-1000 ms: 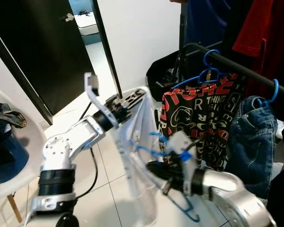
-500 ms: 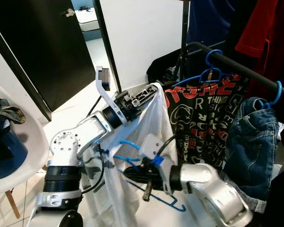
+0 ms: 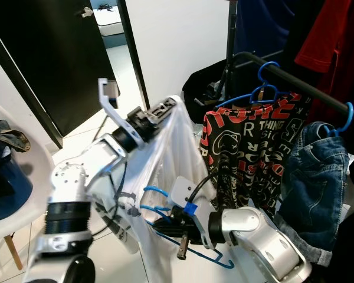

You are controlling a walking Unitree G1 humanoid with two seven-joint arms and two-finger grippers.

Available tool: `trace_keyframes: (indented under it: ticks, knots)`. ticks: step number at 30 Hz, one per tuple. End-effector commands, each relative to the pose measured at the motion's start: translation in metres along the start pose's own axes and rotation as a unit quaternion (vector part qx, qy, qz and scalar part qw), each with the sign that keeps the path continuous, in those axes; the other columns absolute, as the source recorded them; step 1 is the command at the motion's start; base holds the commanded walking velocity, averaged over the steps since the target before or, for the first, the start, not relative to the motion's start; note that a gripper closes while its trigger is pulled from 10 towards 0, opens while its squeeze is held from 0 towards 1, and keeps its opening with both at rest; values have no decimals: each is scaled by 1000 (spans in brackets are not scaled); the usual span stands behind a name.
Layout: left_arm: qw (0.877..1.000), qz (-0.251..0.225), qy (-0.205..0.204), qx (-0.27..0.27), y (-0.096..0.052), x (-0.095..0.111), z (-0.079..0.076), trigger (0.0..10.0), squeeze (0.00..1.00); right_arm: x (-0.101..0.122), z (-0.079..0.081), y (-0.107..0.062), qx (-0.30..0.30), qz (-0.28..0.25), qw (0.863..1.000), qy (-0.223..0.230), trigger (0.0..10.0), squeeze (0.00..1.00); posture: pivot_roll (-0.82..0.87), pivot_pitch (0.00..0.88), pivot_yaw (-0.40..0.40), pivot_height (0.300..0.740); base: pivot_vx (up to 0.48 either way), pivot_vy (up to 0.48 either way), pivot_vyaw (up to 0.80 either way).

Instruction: Hang hanger

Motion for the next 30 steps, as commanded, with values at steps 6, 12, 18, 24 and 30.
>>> trace_keyframes:
  ticks: [6, 12, 18, 24, 30]
  knots:
    - [995, -80, 53, 29, -18, 61, 14, 10000, 0, -45, -23, -19, -78, 98, 992, 35, 10000, 0, 2, 0, 52, 740, 0, 0, 0]
    - [993, -97, 63, 30, -23, 74, 13, 10000, 0, -62, -62, -58, -202, 141, 966, 78, 10000, 0, -5, 0, 57, 740, 0, 0, 0]
    - [993, -103, 60, 19, -22, 77, 9, 10000, 0, -71, -102, -98, -338, 143, 923, 114, 10000, 0, -8, 0, 60, 740, 0, 0, 0]
    - [993, -104, 58, 8, -21, 77, 5, 10000, 0, -69, -125, -116, -413, 121, 893, 128, 10000, 0, -5, 0, 61, 740, 0, 0, 0]
    - [993, -104, 58, 4, -23, 77, 4, 10000, 0, -39, -163, -154, -552, 42, 826, 102, 10000, 0, -2, 0, 55, 740, 0, 0, 0]
Point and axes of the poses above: a point about 5 cm out from each wrist's last joint towards the gripper, its own y axis pointing out of the wrist towards the gripper, its own x axis along the axis of the wrist's last joint, z = x × y, the point moved 6 cm from there along y, pointing out of the wrist towards the gripper, and after that the axes turned 7 degrees about y, right-handed, at the moved point
